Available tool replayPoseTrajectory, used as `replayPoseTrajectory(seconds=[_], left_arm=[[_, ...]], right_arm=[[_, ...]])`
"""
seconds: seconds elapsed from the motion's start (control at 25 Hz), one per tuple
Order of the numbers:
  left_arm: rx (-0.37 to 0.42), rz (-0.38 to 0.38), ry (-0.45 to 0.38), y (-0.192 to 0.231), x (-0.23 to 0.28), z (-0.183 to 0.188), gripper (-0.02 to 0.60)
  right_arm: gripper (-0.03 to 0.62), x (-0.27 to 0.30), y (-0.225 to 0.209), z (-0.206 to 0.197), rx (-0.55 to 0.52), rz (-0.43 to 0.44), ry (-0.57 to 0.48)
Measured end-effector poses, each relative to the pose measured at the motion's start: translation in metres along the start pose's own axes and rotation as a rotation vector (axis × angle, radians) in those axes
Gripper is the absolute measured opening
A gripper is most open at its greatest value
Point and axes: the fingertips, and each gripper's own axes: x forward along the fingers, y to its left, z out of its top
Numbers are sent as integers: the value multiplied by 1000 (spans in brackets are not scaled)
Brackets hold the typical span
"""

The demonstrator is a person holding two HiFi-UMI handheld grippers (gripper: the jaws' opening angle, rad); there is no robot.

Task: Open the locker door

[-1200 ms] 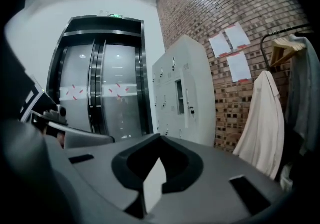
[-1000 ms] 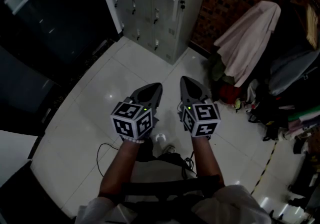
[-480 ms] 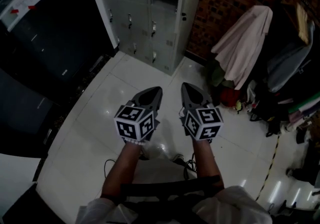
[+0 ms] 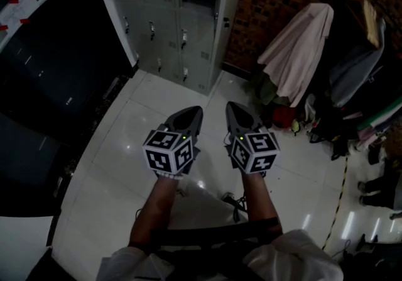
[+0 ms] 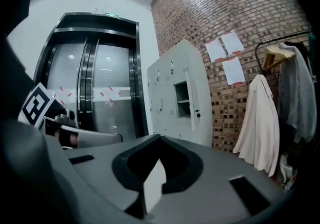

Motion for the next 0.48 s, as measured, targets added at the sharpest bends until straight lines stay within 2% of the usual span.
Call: replayPoseTrajectory(seconds=[0.48], left_arm=[[-11,-20,-8,2,9,3,-2]], right_arm=[[3,2,-4,1,-18,-20,6]])
